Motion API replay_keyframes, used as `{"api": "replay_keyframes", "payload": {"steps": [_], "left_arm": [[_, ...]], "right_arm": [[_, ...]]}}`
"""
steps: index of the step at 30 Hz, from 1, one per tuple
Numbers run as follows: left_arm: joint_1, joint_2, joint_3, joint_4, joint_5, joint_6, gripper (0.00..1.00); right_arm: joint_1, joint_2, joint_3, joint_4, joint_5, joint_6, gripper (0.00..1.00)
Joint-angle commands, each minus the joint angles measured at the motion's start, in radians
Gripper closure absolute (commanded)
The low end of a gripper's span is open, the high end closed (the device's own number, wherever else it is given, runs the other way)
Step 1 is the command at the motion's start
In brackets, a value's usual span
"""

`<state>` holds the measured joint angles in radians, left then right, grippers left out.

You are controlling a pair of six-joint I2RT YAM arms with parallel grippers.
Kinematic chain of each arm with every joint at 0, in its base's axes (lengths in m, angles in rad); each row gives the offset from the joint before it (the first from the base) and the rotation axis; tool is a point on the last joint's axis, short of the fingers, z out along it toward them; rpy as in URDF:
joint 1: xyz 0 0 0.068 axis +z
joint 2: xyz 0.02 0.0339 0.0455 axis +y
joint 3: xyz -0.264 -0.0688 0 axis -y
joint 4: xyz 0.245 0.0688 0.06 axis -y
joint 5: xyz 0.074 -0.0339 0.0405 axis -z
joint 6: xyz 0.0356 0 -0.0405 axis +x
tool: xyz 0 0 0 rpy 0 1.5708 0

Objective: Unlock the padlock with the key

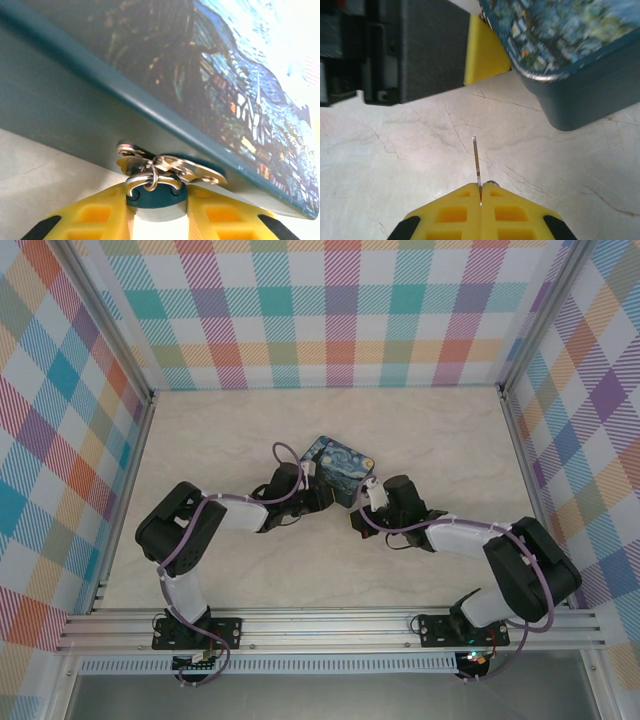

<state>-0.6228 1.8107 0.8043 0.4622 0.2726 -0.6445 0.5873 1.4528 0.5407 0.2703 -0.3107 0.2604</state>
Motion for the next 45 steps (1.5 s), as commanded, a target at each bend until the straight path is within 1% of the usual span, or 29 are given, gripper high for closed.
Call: {"api": "replay_keyframes", "payload": {"steps": [1, 11, 24, 32, 45], "left_arm": [[-0.018, -0.047, 0.033, -0.01, 0.023, -0.026, 0.72], [-0.034, -0.062, 0.047, -0.043, 0.03, -0.079, 0.72], [-0.056, -0.083, 0.072, -0.1, 0.019, -0.092, 0.72], [-0.063, -0.087, 0.075, -0.102, 0.022, -0.106, 0.72], [-0.066, -0.1, 0.079, -0.117, 0.029, -0.142, 0.73]], "right_arm": [[0.012, 0.04, 0.029, 0.022, 0.013, -0.052, 0.99], [0.047, 0.084, 0.065, 0.007, 0.094, -0.093, 0.99], [0.06, 0.103, 0.101, -0.034, 0.16, -0.132, 0.99], [0.065, 0.125, 0.121, -0.042, 0.17, -0.137, 0.99], [0.067, 0.126, 0.108, 0.007, 0.173, -0.121, 0.99]]}}
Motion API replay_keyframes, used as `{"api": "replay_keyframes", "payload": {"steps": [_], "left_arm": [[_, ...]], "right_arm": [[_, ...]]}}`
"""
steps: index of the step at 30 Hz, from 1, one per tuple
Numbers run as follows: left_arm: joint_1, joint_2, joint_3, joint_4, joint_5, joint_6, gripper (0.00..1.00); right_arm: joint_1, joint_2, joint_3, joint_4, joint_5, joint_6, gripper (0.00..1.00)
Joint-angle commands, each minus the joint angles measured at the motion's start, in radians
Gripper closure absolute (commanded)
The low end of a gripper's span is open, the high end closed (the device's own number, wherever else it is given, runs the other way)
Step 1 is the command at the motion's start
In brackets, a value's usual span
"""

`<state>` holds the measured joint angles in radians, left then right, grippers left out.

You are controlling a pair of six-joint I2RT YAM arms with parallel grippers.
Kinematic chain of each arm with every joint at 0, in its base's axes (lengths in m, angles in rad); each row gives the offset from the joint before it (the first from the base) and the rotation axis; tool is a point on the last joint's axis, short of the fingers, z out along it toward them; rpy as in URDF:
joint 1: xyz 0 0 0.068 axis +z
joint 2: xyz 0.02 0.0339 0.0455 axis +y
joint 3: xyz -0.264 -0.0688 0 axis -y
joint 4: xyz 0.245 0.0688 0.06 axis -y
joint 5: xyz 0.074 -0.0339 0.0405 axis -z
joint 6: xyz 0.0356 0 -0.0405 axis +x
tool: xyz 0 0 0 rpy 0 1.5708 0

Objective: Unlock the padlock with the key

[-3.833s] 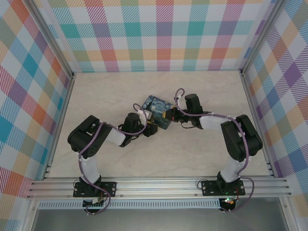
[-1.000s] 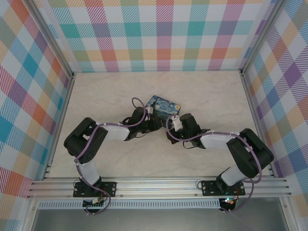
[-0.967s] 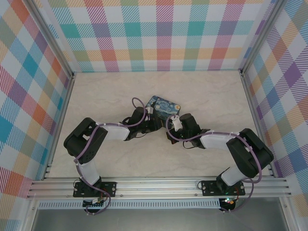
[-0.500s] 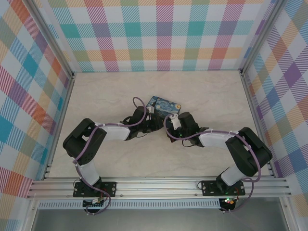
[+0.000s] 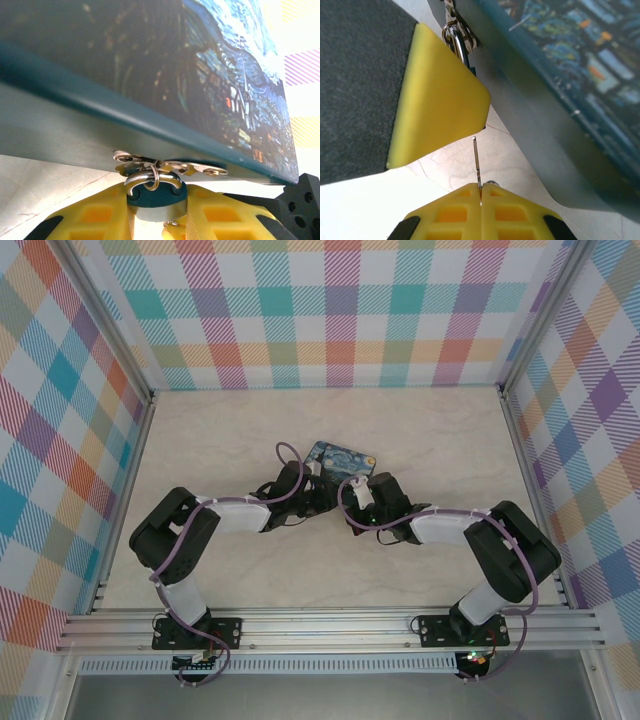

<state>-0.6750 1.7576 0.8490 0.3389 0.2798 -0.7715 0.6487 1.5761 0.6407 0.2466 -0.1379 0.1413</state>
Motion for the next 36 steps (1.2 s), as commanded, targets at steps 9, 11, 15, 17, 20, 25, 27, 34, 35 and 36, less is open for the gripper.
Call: {"api": "replay_keyframes", "payload": {"steps": [9, 11, 15, 17, 20, 25, 27, 34, 35, 36], "left_arm": [[-0.015, -0.042, 0.035, 0.004, 0.022, -0.016, 0.74], [-0.015, -0.04, 0.032, 0.003, 0.022, -0.014, 0.74], [-0.015, -0.039, 0.029, 0.002, 0.019, -0.017, 0.74], [-0.015, -0.038, 0.029, 0.003, 0.021, -0.015, 0.74], [-0.015, -0.035, 0.029, 0.003, 0.024, -0.016, 0.74], [-0.015, -0.035, 0.027, -0.001, 0.024, -0.016, 0.74], [-0.015, -0.033, 0.026, 0.0, 0.025, -0.018, 0.74], [-0.015, -0.03, 0.027, 0.007, 0.033, -0.024, 0.74], [-0.015, -0.029, 0.028, 0.009, 0.035, -0.026, 0.74], [-0.015, -0.029, 0.027, 0.01, 0.035, -0.028, 0.74]], "right_arm": [[0.006, -0.001, 0.016, 0.049, -0.012, 0.006, 0.99], [0.006, -0.006, 0.017, 0.054, -0.011, 0.006, 0.99], [0.005, -0.022, 0.011, 0.056, 0.006, 0.006, 0.99], [0.005, -0.027, 0.011, 0.058, 0.009, 0.007, 0.99], [0.005, -0.027, 0.01, 0.061, 0.011, 0.009, 0.99], [0.005, -0.036, 0.002, 0.079, 0.015, 0.014, 0.99], [0.005, -0.043, -0.002, 0.084, 0.017, 0.013, 0.99], [0.005, -0.045, -0.001, 0.111, -0.003, 0.018, 0.99], [0.005, -0.044, 0.0, 0.114, -0.005, 0.018, 0.99], [0.005, -0.042, 0.001, 0.117, -0.008, 0.018, 0.99]]}}
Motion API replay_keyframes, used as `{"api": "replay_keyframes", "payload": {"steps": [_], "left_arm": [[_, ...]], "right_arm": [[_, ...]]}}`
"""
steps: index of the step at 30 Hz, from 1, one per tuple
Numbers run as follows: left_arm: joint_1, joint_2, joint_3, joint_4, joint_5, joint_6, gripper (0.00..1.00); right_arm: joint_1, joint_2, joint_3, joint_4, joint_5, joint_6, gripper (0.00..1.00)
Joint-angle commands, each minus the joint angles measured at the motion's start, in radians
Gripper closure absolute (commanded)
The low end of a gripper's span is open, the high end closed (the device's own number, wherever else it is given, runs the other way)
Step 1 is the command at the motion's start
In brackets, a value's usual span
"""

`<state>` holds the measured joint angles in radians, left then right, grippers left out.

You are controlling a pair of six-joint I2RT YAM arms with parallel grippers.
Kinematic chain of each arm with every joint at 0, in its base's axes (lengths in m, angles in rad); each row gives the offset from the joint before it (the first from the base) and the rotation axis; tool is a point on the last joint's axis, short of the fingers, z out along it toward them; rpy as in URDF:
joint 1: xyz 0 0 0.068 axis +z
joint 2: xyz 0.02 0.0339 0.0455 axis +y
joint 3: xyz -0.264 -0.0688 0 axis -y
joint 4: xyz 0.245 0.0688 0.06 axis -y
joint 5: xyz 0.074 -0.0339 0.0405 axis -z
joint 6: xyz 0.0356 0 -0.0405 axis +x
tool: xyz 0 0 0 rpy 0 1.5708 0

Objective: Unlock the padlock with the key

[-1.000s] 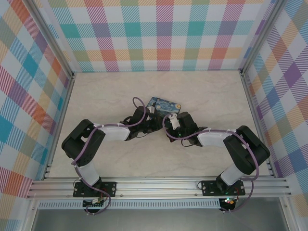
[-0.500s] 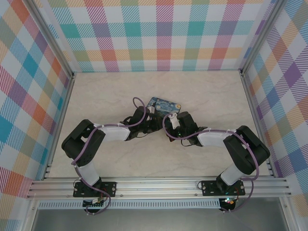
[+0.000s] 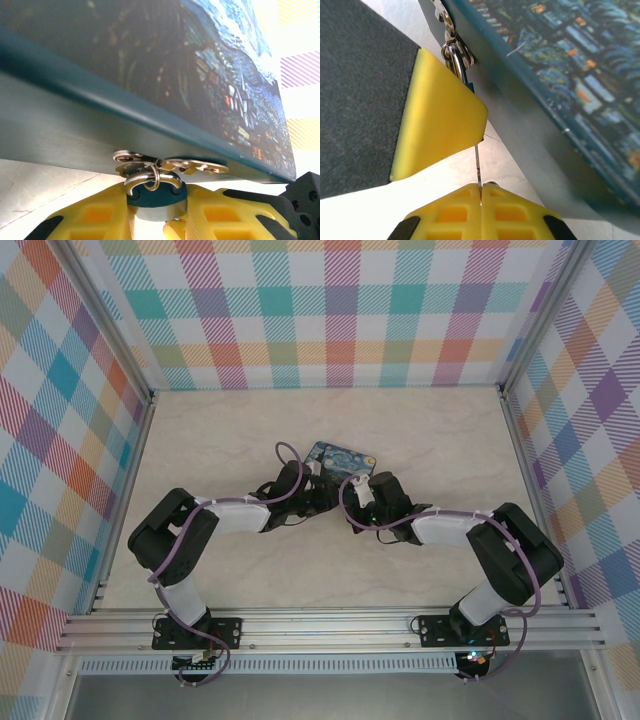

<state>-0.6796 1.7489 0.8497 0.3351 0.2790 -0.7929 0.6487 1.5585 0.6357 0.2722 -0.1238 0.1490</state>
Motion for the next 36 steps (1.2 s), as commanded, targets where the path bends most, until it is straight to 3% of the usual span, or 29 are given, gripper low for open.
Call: {"api": "replay_keyframes", "payload": {"steps": [1, 36], "left_arm": [[-0.011, -0.022, 0.025, 0.019, 0.037, -0.009, 0.74], [-0.011, -0.037, 0.025, 0.013, 0.036, -0.065, 0.74]], "right_arm": [[0.004, -0.023, 0.005, 0.094, -0.023, 0.011, 0.99], [0.004, -0.035, -0.031, 0.122, -0.005, 0.01, 1.0]]}}
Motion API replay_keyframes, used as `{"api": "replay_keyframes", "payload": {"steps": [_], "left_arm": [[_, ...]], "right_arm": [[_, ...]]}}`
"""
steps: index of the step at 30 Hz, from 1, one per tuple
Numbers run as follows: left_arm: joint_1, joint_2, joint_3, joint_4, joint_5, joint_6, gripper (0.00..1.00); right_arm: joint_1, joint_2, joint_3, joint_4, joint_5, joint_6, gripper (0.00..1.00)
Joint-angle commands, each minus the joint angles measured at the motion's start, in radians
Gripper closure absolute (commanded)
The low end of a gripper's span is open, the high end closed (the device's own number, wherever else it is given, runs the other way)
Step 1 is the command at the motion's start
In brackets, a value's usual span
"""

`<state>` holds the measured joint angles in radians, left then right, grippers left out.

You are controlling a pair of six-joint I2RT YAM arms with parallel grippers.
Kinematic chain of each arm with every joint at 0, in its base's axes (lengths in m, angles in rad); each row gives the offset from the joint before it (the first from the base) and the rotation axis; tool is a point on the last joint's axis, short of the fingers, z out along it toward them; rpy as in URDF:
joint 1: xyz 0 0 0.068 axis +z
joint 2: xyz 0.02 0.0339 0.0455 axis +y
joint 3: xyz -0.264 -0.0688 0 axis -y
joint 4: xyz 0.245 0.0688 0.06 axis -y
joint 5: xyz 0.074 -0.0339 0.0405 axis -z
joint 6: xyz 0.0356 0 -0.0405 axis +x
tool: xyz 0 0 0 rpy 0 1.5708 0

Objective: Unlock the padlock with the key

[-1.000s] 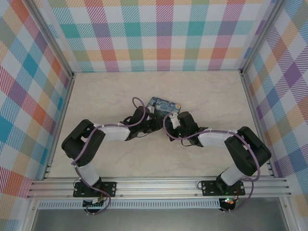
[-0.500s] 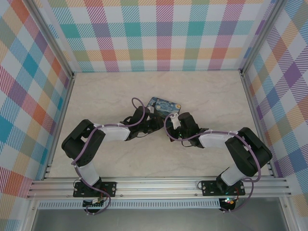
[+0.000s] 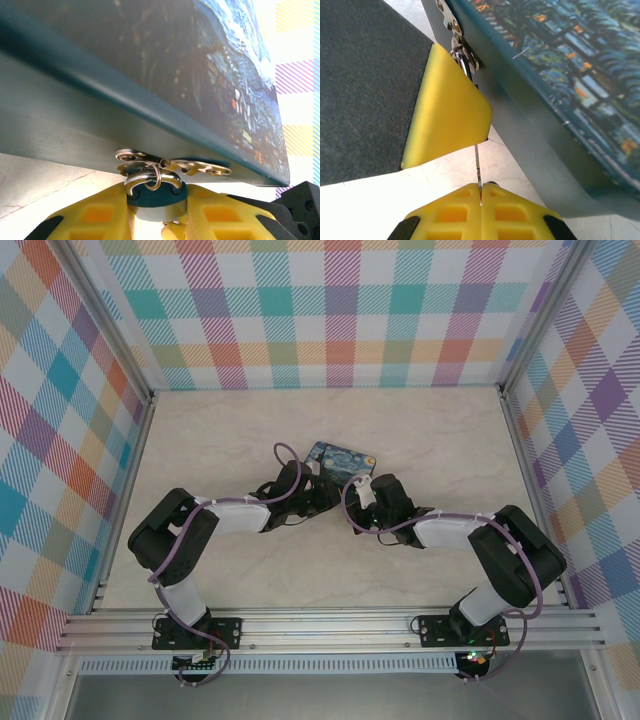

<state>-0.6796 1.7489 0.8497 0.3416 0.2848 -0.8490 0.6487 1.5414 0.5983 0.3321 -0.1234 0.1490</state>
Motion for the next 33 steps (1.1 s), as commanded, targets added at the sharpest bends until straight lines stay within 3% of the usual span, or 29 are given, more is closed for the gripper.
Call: {"api": "replay_keyframes", "payload": {"steps": [1, 33], "left_arm": [[-0.011, -0.037, 0.025, 0.005, 0.03, -0.009, 0.74], [-0.011, -0.059, 0.03, -0.009, 0.034, -0.091, 0.74]], "right_arm": [[0.005, -0.018, 0.01, 0.064, -0.005, 0.009, 1.0], [-0.054, -0.04, 0.008, 0.196, -0.053, 0.022, 1.0]]}}
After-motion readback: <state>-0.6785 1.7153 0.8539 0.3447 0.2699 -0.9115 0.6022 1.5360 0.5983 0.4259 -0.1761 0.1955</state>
